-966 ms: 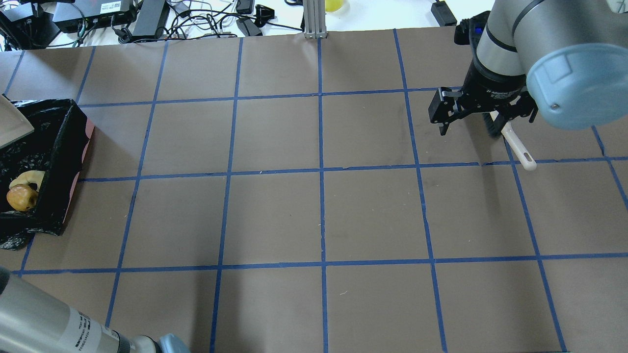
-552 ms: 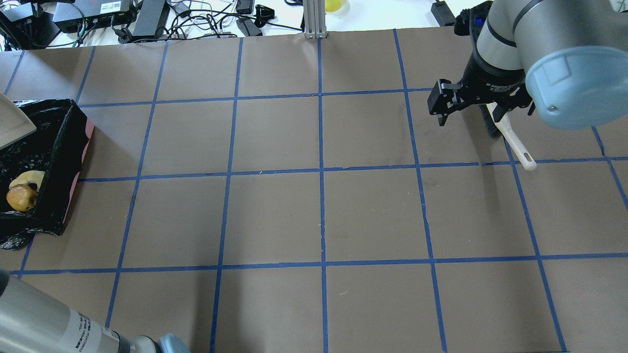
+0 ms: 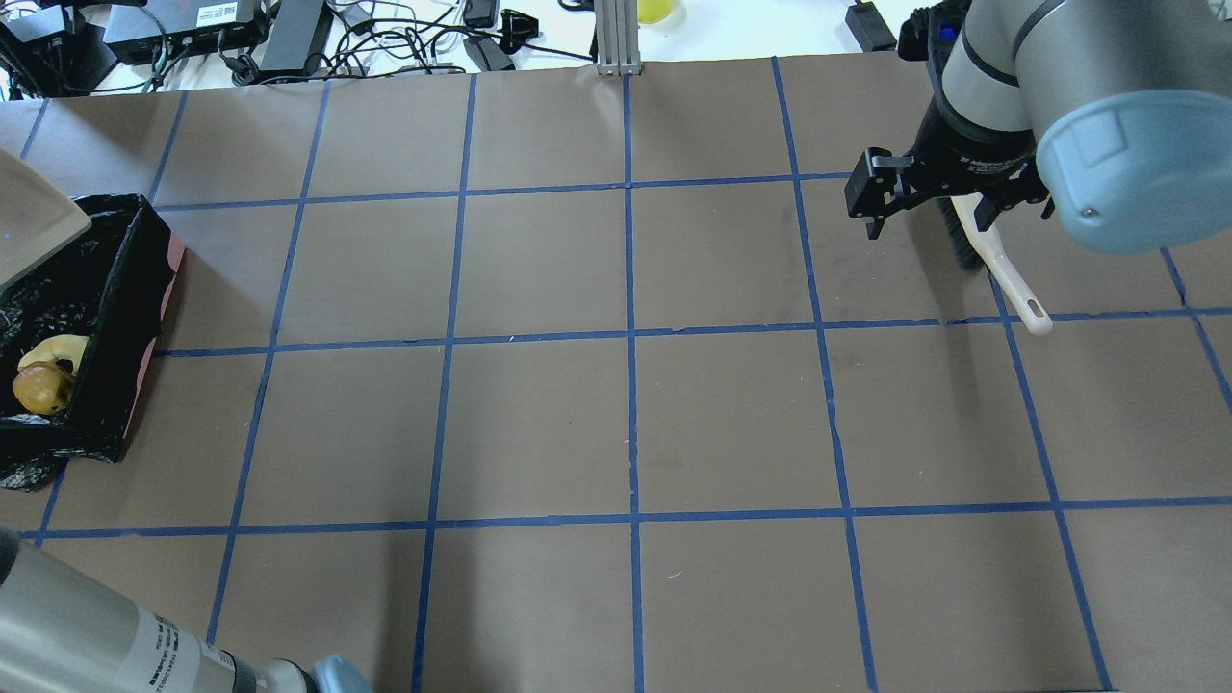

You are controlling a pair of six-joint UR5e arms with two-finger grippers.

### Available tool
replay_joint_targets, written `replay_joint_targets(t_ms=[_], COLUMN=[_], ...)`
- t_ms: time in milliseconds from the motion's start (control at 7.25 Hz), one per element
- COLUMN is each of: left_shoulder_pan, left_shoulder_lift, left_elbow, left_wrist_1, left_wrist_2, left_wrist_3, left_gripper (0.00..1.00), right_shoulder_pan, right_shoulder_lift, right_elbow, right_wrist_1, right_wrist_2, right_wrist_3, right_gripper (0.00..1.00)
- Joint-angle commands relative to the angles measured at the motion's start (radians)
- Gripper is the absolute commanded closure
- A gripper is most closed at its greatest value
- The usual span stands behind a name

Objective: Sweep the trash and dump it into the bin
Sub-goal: 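Bring the emptied dustpan back down onto the table with the left gripper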

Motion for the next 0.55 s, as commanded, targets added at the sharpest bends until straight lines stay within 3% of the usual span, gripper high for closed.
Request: replay_joint_targets(t_ms=[0,414], left_shoulder_pan=[-0.077,-0.258], left_shoulder_lift=[0.023,0.061], left_elbow=[0.038,0.030], left_wrist_1=[-0.169,-0.301], left_wrist_2=[-0.027,-0.050], left_wrist_3=[-0.214,-0.516], left_gripper=[1.00,1.00], right_shoulder_pan=[0.000,0.001], right_shoulder_lift=[-0.002,-0.014], right_elbow=[0.001,0.003], right_wrist_1=[0.004,0.004], right_wrist_2=[-0.003,0.013], right_wrist_3=[0.003,0.002], right_gripper=[0.00,0.00])
